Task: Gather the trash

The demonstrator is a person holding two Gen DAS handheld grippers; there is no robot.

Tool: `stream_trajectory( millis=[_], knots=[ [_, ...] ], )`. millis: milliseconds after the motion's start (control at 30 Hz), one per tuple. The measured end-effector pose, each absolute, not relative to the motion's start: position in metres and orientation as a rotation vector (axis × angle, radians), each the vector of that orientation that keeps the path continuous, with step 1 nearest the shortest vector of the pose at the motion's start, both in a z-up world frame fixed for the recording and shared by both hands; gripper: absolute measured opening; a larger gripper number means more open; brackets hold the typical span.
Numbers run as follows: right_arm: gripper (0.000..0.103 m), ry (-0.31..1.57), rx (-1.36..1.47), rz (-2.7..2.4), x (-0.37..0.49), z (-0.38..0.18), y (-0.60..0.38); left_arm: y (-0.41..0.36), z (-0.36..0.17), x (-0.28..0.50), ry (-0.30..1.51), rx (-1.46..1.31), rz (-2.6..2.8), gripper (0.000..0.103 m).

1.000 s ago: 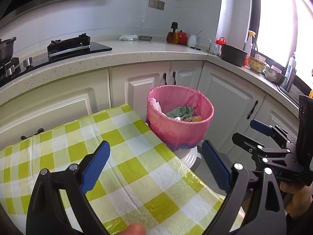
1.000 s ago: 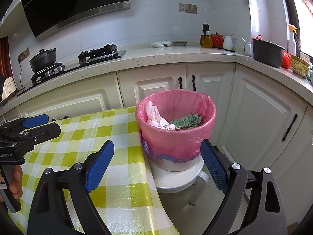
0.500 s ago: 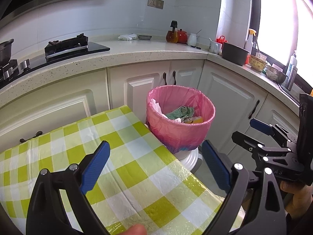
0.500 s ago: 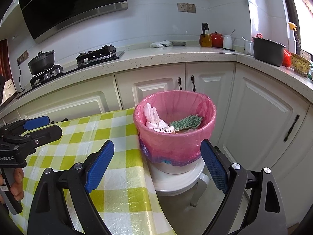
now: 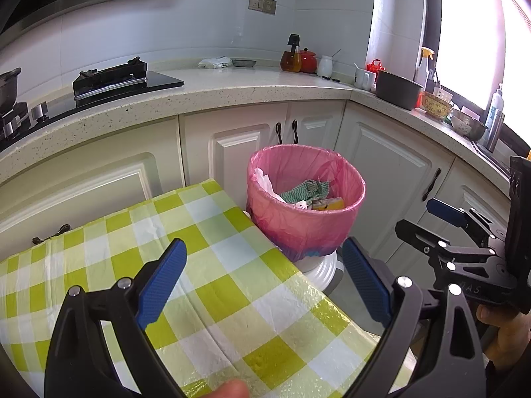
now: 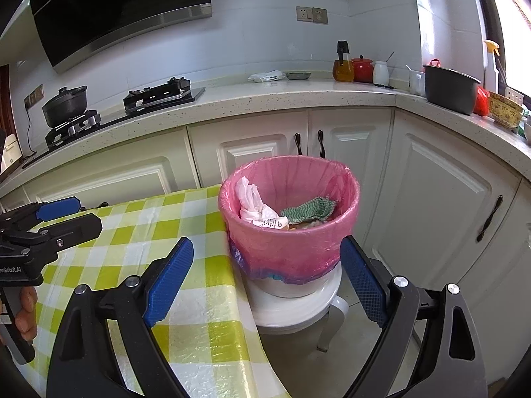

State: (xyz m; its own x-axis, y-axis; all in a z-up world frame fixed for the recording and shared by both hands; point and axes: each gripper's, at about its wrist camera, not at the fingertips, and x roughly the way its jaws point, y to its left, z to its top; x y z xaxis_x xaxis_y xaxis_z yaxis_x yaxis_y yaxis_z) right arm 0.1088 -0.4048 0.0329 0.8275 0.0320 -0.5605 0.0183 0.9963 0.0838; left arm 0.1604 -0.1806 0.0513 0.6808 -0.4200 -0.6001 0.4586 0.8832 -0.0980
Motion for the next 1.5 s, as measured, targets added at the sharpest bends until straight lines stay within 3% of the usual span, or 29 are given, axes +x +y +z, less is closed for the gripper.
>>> stream_trajectory(
  millis=[1500],
  knots=[
    [0.085,0.595,0.091,0.01,0.1108,0.0338,-0.4059,-0.1846,0.0511,0.1654,0.655,0.07,-0.502,0.092]
  ],
)
